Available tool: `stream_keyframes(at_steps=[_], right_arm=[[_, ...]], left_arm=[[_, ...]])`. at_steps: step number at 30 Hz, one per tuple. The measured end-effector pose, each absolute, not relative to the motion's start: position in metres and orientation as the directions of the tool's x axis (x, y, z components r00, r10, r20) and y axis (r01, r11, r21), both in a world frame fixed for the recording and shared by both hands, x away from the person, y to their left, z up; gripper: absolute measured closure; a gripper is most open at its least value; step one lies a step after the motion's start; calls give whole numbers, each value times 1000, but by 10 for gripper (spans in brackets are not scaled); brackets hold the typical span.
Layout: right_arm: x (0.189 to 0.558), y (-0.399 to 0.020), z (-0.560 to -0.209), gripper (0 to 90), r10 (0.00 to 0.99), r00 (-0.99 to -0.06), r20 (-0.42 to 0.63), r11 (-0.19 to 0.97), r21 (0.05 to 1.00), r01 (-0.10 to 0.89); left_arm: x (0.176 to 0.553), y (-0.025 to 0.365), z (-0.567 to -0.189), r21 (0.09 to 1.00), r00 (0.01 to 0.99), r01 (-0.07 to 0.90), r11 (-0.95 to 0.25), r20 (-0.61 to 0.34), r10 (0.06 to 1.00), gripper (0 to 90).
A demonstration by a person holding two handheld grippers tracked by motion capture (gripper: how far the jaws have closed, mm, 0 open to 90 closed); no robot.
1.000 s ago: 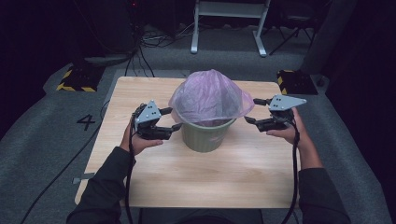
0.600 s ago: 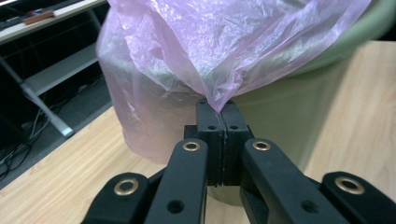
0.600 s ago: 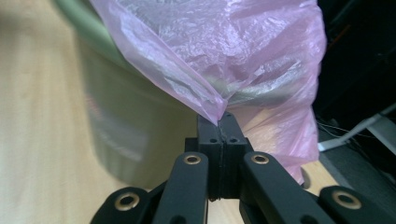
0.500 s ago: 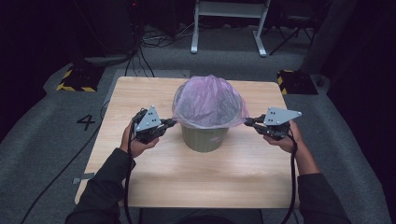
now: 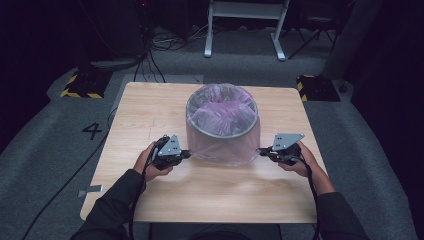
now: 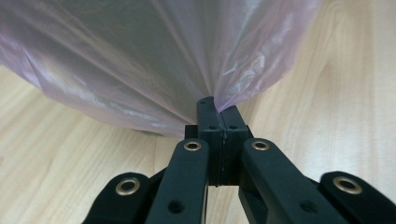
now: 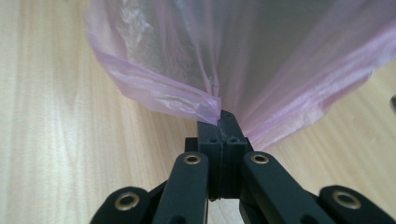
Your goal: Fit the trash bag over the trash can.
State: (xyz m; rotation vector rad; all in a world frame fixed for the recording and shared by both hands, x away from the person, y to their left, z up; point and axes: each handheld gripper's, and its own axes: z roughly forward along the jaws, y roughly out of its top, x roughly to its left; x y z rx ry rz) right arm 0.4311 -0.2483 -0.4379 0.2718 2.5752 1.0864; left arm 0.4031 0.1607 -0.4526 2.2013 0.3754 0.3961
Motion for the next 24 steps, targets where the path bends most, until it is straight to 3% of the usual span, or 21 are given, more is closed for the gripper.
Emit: stream_keyframes(at_steps=[8, 10, 11, 13, 15, 16, 20, 24], right_arm=[[455, -255, -465, 900, 408, -908, -96, 645, 734, 212], [458, -257, -468, 900, 422, -904, -66, 624, 744, 238], [458, -257, -469, 877, 425, -903, -64, 617, 751, 237], [458, -256, -470, 670, 452, -890, -60, 610, 749, 259], [457, -259, -470, 669, 462, -886, -38, 594, 755, 277], [455, -261, -470, 640, 459, -888, -39, 587, 764, 269], [447, -271, -465, 400, 484, -875, 28, 502, 810, 303], [435, -279, -453, 253, 496, -867, 44, 453, 839, 302]], left_arm=[[414, 157, -479, 776, 885, 211, -594, 106, 453, 883], [414, 156, -482, 770, 870, 234, -593, 106, 481, 747], [414, 156, -483, 768, 855, 254, -588, 106, 508, 618], [413, 159, -485, 769, 837, 301, -564, 70, 542, 390], [411, 163, -485, 765, 820, 341, -547, 43, 571, 188], [408, 166, -485, 768, 803, 360, -530, 34, 595, 150], [396, 184, -482, 803, 788, 385, -456, -28, 616, 156], [387, 198, -482, 800, 750, 419, -429, -38, 660, 158]])
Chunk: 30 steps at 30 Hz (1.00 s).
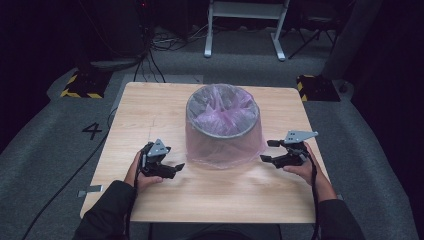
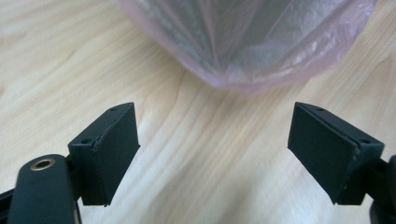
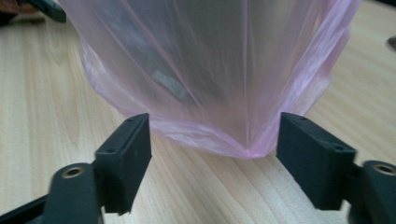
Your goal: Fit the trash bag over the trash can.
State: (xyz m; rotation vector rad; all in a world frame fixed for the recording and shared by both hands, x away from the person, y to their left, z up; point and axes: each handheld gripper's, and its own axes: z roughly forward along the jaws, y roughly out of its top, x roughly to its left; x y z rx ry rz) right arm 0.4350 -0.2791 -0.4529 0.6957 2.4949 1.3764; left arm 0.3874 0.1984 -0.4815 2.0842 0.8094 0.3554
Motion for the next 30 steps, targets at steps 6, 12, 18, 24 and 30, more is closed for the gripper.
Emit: stream_keyframes(at_steps=[6, 12, 18, 24, 30], right_arm=[[419, -285, -427, 202, 497, -867, 25, 407, 876, 258], [411, -282, -397, 216, 522, -852, -41, 387, 902, 193], [417, -264, -361, 231, 533, -840, -101, 408, 900, 151], [425, -243, -331, 267, 538, -833, -126, 389, 914, 113], [438, -218, -306, 274, 540, -830, -142, 388, 917, 95]], left_arm=[[379, 208, -488, 763, 721, 466, -448, -33, 692, 170], [376, 209, -496, 732, 723, 495, -469, -47, 689, 164], [376, 211, -502, 711, 723, 507, -487, -43, 689, 164], [377, 210, -504, 712, 724, 488, -504, -8, 689, 155], [377, 209, -504, 713, 720, 492, -500, -11, 693, 151]])
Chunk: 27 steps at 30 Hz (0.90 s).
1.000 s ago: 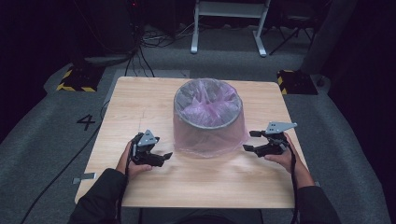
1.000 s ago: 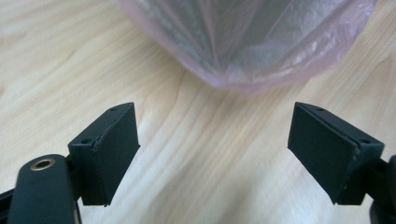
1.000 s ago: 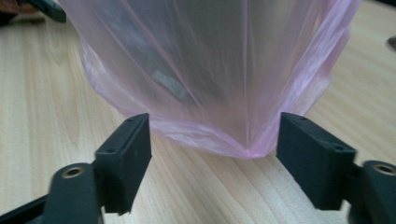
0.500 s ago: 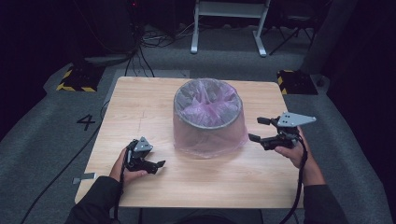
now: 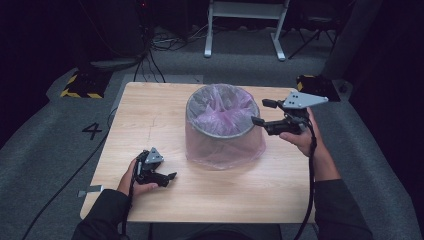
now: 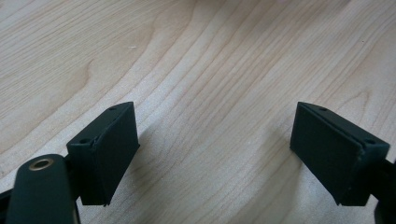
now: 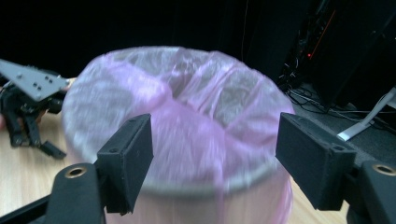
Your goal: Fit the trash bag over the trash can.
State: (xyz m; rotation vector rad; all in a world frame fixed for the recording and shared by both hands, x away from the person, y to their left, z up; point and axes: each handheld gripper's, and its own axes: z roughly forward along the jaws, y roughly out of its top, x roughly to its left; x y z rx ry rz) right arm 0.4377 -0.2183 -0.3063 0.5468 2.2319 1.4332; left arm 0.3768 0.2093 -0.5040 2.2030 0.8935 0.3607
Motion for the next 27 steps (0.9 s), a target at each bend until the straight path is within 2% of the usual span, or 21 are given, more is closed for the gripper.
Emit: stream_keyframes(at_steps=[5, 13, 19, 27], right_arm=[[456, -195, -298, 275, 547, -825, -142, 410, 905, 116], [486, -153, -301, 280, 524, -833, -176, 532, 832, 159], [495, -124, -311, 284, 471, -857, -209, 646, 744, 173], [502, -102, -321, 284, 387, -889, -244, 800, 568, 193]], left_arm=[[377, 209, -504, 713, 719, 491, -501, -7, 695, 150], [377, 209, -504, 713, 719, 491, -501, -7, 695, 150], [377, 209, -504, 713, 718, 492, -499, -9, 696, 150], [377, 209, -504, 712, 719, 491, -501, -7, 695, 150]])
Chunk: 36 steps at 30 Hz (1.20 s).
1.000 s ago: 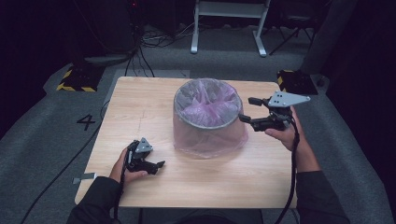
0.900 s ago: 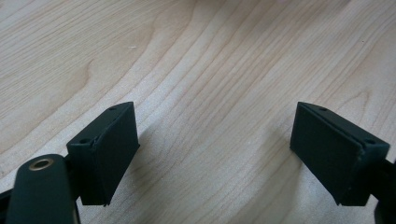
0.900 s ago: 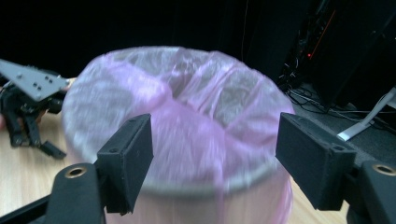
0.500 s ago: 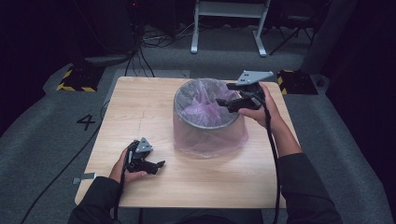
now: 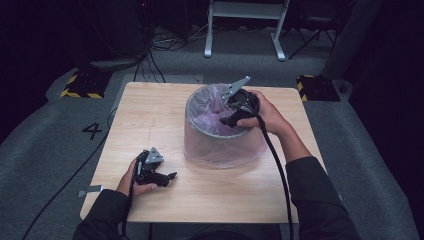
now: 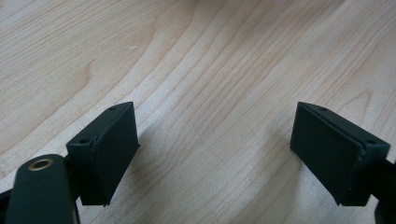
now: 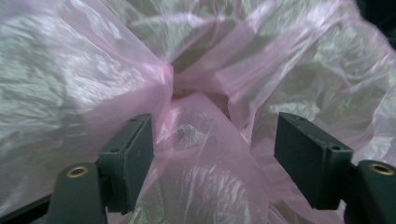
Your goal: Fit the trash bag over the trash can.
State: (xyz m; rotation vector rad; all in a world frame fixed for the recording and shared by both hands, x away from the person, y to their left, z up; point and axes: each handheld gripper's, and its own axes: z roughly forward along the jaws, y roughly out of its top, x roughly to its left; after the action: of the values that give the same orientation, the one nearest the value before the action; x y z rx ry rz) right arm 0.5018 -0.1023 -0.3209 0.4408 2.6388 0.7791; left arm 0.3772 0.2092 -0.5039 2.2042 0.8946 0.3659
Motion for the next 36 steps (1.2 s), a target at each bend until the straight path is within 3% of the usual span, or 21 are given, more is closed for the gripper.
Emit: stream_keyframes(at_steps=[7, 13, 17, 28, 36], right_arm=[[508, -95, -329, 256, 342, -917, -206, 883, 404, 239], [512, -95, -334, 230, 351, -919, -178, 900, 336, 278], [510, -98, -330, 222, 351, -918, -183, 881, 396, 258], [490, -122, -316, 231, 515, -842, -160, 685, 668, 292], [456, -154, -300, 236, 598, -779, -189, 542, 812, 219]], left_arm=[[377, 209, -504, 713, 718, 493, -499, -10, 696, 150], [377, 209, -504, 713, 718, 493, -499, -10, 696, 150], [377, 209, -504, 712, 718, 493, -499, -10, 696, 150], [377, 209, -504, 712, 719, 492, -501, -7, 695, 150], [377, 209, -504, 712, 720, 491, -502, -8, 694, 149]])
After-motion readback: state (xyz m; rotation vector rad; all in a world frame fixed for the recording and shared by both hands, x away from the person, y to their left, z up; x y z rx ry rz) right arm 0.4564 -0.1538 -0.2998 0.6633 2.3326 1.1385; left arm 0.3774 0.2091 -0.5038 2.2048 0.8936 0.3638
